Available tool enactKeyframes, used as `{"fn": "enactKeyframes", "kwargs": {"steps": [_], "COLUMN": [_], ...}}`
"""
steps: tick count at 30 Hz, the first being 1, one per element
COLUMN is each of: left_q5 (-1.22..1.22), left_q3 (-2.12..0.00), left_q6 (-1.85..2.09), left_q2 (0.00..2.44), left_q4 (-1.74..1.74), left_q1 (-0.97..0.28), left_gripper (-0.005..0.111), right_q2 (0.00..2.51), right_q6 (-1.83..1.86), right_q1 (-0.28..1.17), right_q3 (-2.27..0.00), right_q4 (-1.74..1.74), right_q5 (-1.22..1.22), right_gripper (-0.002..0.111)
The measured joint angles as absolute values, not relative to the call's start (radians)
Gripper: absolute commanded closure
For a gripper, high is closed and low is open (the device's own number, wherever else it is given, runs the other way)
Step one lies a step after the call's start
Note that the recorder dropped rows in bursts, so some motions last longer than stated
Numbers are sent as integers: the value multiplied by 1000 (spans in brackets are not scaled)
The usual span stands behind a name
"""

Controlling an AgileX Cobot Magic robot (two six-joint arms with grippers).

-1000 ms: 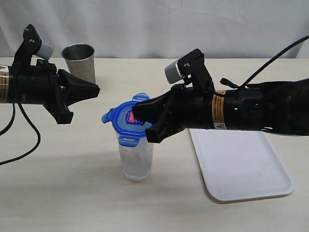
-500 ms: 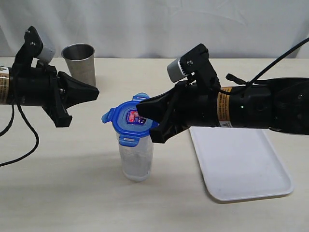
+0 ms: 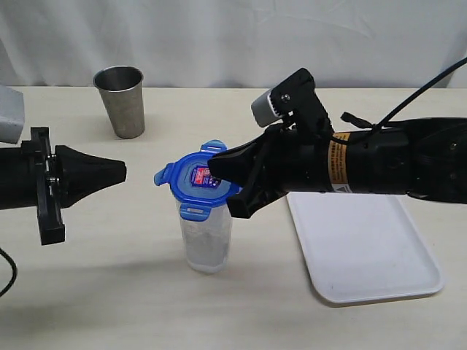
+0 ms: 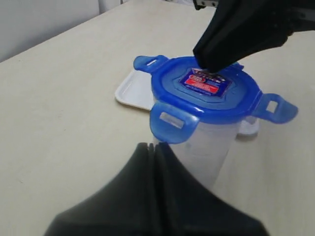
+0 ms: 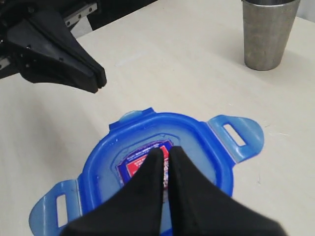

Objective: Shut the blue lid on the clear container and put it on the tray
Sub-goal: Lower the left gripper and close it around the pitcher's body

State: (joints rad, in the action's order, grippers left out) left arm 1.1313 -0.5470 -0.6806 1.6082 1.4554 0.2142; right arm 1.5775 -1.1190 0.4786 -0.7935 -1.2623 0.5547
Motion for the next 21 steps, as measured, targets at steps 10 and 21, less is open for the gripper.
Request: {"fn": "enactKeyframes", "kwargs": {"steps": [10,21], "left_q5": [1156,1134], "left_q3": [-510,-520], "left_q6": [-376,-174], "left_q2": [1883,1994], "left_q4": [1311,1137], "left_q1": [101,-37], "left_gripper": [13,9], "right_q2": [1573,1571], "right_q6": [-1142,-1169], "right_q1": [479,479], "right_q3": [-794,-794], "right_q4": [-1289,-1315], "right_q5": [544,544], "right_gripper": [104,104]}}
